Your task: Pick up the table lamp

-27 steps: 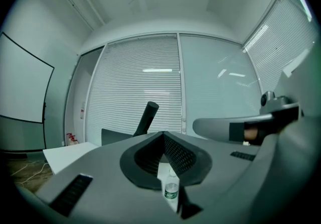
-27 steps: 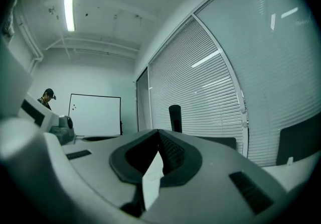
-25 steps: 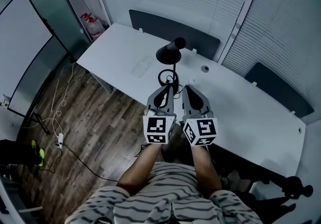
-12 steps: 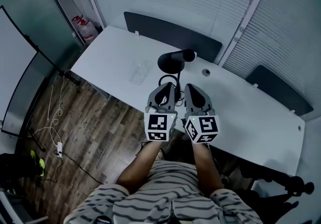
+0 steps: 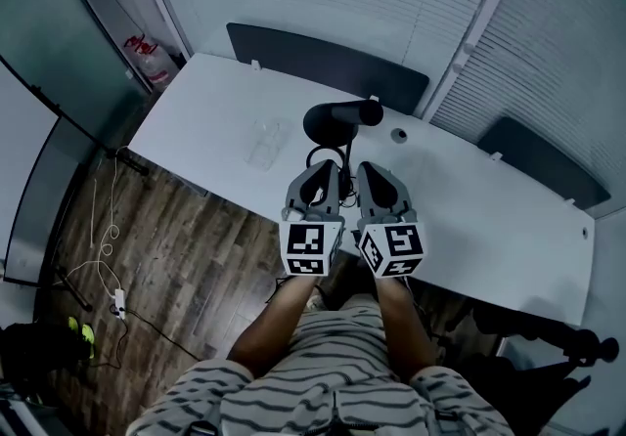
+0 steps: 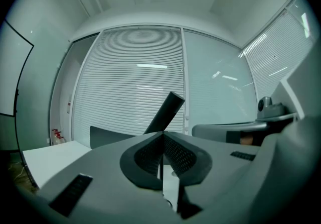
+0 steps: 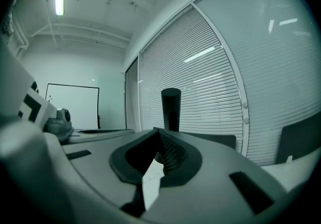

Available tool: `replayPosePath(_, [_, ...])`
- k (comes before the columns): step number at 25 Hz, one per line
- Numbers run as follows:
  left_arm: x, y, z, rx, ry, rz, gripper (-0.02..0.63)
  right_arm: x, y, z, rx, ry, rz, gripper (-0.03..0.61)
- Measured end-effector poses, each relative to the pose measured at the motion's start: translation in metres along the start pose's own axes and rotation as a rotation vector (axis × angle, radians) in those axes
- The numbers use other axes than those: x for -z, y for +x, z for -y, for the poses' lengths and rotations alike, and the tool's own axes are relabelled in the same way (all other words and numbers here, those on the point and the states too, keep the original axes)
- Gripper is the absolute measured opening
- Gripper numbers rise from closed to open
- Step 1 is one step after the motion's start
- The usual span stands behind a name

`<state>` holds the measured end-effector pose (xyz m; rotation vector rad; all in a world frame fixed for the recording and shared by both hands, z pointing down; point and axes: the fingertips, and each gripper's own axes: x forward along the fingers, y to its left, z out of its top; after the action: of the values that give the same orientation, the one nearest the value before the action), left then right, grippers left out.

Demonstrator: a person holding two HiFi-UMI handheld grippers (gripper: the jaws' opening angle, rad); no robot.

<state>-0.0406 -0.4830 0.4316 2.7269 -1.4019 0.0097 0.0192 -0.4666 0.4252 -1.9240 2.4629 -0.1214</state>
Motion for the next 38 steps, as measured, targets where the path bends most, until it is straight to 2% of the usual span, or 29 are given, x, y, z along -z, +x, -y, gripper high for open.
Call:
replayPosePath(12, [0.004,0.014,-0.013,-0.065,-0.015,-0.019,0.006,0.008,0.026,0.018,-0.04,-0.006,-0.04,0.011])
replayPosePath(16, [0.003,0.018,-0.013,-0.082,-0.016,-0.015,0.007,0.022,0.035,0.017,-0.087,0.001,-0.071,0.011])
replayPosePath(21, [0.006,0.024,-0.009,-0.094,-0.01,-0.024,0.006,0.047,0.044,0.027,-0.087,-0.001,-0.09,0.012])
replayPosePath(28, [0.009,0.028,-0.008,-0.119,0.015,-0.04,0.006,0.073,0.054,0.029,-0.12,0.044,-0.111,0.073])
replayPosePath(38, [0.007,0.027,-0.02,-0.171,0.036,-0.038,0.006,0.116,0.076,0.032,-0.097,0.027,-0.167,0.112])
